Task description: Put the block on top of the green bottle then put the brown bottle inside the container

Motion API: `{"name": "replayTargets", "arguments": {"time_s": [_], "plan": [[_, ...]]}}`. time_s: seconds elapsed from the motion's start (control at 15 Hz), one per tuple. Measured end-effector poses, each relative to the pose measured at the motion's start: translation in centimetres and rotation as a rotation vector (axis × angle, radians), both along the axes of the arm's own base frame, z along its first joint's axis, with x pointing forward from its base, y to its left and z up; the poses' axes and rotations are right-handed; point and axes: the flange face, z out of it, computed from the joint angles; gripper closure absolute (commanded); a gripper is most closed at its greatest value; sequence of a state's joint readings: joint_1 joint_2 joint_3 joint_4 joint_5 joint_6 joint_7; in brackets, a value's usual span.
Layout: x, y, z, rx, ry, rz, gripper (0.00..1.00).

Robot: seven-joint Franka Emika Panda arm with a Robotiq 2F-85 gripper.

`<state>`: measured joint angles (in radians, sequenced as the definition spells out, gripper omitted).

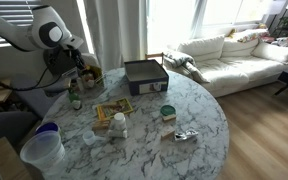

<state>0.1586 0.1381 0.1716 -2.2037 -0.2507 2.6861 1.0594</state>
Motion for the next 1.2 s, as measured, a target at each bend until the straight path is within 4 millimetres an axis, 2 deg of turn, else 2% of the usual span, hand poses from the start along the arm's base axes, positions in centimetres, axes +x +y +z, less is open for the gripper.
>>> {"name": "replayTargets", "arguments": {"time_s": [0.4, 0.53, 0.67, 0.87, 1.0, 1.2], "plan": [[1.0, 0.8, -2.0, -0.04, 0.02, 0.091, 0.92], [1.3, 0.9, -2.3, -0.049, 0.022, 0.113, 0.49], [1.5, 1.1, -2.6, -0.054, 0.023, 0.125, 0.38], [1.7, 1.9, -2.2, -0.053, 0.012, 0.137, 0.14], [2.0, 2.2, -1.7, -0.052, 0.002, 0.141, 0.01], [2.6, 1.9, -0.6, -0.048, -0.021, 0.132, 0.0]]}}
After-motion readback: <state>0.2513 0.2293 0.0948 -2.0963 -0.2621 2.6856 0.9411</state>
